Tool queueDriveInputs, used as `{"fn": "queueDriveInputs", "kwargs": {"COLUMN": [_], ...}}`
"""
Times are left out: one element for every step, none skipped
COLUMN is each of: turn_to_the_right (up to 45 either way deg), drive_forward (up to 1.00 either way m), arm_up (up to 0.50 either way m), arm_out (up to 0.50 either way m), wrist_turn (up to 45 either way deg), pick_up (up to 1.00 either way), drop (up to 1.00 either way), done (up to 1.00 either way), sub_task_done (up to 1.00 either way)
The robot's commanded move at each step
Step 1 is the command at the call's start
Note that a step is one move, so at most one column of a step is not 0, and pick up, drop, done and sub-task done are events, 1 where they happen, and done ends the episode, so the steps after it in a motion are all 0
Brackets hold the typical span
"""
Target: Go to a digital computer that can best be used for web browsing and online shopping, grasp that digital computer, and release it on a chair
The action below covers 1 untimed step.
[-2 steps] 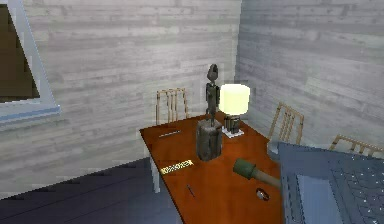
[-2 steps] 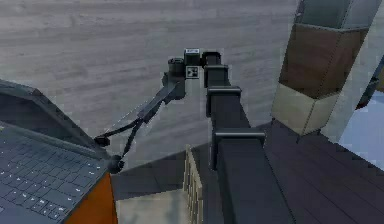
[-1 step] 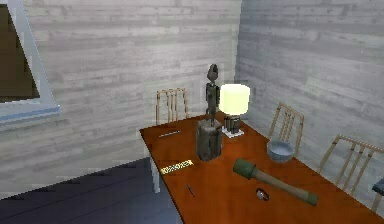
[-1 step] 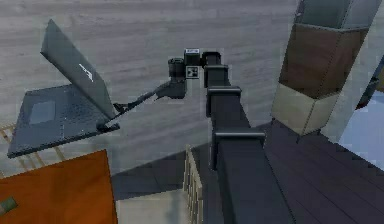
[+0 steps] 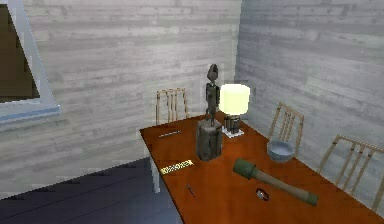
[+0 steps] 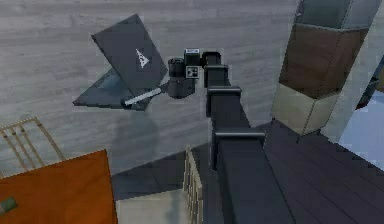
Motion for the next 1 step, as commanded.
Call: {"fn": "queueDriveInputs", "kwargs": {"turn_to_the_right": [0.0], "drive_forward": [0.0], "arm_up": [-0.42], "arm_out": [0.0], "wrist_turn": [0.0], "pick_up": [0.0], "drop": [0.0], "done": [0.0], "sub_task_done": [0.0]}}
